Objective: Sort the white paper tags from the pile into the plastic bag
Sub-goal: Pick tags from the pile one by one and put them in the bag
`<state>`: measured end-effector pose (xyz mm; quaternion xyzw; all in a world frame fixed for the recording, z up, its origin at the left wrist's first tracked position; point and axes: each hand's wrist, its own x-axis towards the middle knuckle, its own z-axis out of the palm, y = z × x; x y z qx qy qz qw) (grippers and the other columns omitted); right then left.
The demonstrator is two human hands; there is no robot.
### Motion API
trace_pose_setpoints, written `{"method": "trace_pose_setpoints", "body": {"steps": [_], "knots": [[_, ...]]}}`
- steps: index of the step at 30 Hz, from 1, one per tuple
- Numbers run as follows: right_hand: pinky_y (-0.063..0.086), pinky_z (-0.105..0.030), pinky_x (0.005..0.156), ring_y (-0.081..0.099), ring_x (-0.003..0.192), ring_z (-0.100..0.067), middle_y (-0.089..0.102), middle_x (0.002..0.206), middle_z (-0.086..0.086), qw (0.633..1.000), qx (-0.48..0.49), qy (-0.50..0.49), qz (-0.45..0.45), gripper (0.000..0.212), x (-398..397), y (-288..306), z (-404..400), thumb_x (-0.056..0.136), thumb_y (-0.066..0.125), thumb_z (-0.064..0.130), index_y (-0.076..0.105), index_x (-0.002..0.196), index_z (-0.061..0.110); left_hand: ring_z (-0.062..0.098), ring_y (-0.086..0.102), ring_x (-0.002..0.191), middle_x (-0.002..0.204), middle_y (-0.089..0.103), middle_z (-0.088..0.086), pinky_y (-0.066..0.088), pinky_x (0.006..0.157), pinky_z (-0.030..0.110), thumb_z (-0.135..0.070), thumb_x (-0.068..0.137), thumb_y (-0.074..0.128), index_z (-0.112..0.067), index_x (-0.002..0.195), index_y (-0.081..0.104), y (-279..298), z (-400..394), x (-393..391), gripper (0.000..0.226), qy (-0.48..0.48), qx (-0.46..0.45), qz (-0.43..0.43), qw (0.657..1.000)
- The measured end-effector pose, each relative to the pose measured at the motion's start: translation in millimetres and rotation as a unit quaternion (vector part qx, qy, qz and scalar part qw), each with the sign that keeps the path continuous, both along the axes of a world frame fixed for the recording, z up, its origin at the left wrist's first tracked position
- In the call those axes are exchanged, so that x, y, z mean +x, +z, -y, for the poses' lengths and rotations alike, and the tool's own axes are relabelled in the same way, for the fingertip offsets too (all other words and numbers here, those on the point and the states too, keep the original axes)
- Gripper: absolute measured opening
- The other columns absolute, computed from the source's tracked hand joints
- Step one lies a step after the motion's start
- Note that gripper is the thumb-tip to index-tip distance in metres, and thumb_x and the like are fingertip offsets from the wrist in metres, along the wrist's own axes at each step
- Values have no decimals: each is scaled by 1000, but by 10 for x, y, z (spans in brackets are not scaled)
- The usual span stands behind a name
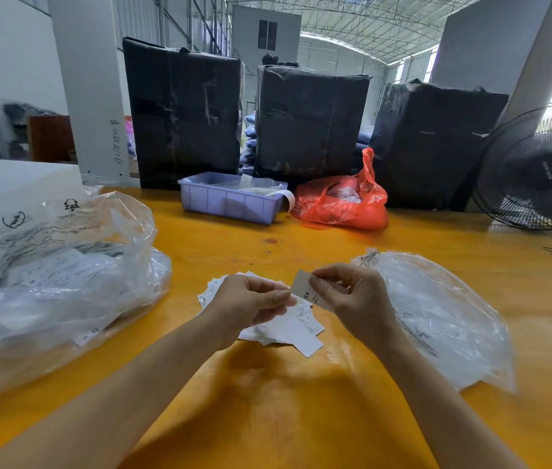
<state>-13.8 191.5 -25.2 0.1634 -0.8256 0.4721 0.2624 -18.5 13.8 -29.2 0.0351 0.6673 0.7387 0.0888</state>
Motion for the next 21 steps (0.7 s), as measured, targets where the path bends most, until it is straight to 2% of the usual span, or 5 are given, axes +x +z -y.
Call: {"method": "trace_pose_setpoints", "body": {"steps": [4, 7, 10, 14, 21], "knots": [[46, -11, 60, 63, 69, -1, 69, 75, 8, 1000, 18, -10, -2, 6, 16, -6, 18, 80, 73, 9, 76, 84, 13, 11, 66, 63, 75, 74, 8, 55, 69, 21, -3, 81, 68, -5, 82, 70, 0, -5, 11, 3, -9, -2, 4, 1000], [52, -21, 61, 65, 71, -7, 70, 75, 7, 1000, 29, -10, 7, 5, 31, -5, 23, 81, 73, 12, 76, 83, 16, 10, 66, 61, 74, 74, 8, 55, 67, 21, -4, 82, 67, -6, 80, 71, 9, -15, 17, 5, -20, -7, 8, 1000], [54, -28, 63, 65, 71, -8, 68, 74, 11, 999, 38, -7, 13, 5, 48, -7, 30, 81, 73, 14, 75, 83, 17, 8, 66, 59, 74, 74, 9, 55, 59, 18, -6, 82, 68, -6, 79, 72, 20, -28, 30, 5, -27, -8, 12, 1000], [54, -25, 61, 64, 70, -5, 67, 73, 14, 999, 43, 1, 13, 6, 45, 2, 11, 80, 73, 13, 75, 83, 19, 7, 66, 57, 74, 74, 9, 50, 50, 15, -12, 82, 68, -4, 82, 72, 36, -31, 54, 9, -27, -4, 19, 999], [49, -15, 61, 64, 71, -2, 69, 75, 9, 1000, 26, 2, 3, 6, 20, -14, 13, 80, 73, 10, 76, 84, 15, 8, 69, 64, 81, 75, 6, 49, 50, 15, -24, 89, 61, -7, 81, 73, 51, -28, 91, 22, -62, -41, 18, 997]]}}
